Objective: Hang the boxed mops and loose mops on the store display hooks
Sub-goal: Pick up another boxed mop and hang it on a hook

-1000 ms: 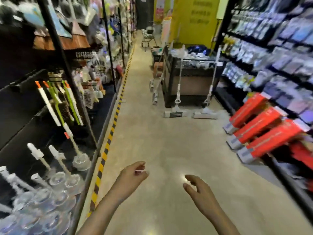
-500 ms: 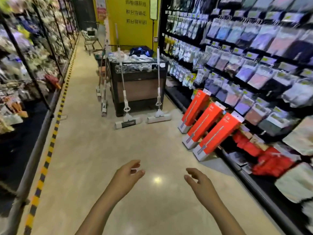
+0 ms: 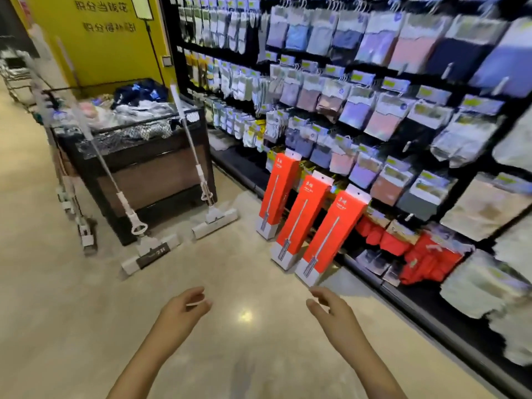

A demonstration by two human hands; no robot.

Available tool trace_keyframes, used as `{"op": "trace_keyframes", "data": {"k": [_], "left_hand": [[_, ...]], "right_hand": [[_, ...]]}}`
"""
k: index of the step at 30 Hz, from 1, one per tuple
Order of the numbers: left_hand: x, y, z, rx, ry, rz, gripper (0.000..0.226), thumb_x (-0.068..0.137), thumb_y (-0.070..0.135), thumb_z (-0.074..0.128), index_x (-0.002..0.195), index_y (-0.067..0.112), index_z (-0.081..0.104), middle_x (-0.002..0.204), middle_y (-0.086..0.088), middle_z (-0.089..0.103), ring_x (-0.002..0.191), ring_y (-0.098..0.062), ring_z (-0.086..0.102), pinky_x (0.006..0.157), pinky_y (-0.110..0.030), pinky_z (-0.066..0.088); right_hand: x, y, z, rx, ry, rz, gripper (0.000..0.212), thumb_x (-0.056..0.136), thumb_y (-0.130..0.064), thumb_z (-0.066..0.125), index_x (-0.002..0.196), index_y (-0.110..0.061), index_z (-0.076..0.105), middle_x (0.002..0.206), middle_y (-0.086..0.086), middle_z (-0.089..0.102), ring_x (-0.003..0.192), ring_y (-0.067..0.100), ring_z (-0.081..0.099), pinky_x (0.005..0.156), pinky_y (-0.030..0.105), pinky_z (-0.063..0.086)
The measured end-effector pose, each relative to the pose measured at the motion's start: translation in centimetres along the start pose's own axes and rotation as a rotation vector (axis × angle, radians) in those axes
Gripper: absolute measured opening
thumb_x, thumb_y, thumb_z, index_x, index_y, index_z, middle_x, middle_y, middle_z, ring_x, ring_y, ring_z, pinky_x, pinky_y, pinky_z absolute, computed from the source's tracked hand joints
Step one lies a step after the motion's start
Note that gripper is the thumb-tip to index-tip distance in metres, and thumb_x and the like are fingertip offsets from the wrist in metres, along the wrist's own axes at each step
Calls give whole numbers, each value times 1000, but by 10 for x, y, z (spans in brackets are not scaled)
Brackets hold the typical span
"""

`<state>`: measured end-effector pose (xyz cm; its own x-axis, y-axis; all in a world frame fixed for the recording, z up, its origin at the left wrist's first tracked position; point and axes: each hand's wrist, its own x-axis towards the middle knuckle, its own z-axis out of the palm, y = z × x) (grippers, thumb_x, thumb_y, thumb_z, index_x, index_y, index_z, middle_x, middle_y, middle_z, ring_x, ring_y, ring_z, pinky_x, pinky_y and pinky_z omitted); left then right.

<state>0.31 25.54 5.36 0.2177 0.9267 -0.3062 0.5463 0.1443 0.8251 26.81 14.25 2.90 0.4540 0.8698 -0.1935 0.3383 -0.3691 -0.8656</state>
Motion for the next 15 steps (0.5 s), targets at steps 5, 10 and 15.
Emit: {"op": "trace_keyframes", "data": {"k": [5,10,15], "left_hand": [[101,78,53,83,-255,116,42,91,22,62,132,14,53,115,2,58,88,0,56,62,-1,39],[188,153,117,87,-447,214,33,90,25,62,123,28,56,116,12,59,96,1,57,70,-3,41],[281,207,155,103,-480,239,29,90,21,61,119,26,60,115,9,61,98,0,60,88,-17,46]], "right_hand": [[60,16,-24,49,122,143,26,93,-18,58,119,-14,60,121,-2,61,115,16,54,86,21,35],[143,39,-56,78,207,237,27,94,-15,57,120,-8,59,123,6,59,119,23,52,89,24,36],[257,38,-90,88,253,249,27,93,-6,55,120,-2,58,119,13,61,118,27,54,91,26,40]]}}
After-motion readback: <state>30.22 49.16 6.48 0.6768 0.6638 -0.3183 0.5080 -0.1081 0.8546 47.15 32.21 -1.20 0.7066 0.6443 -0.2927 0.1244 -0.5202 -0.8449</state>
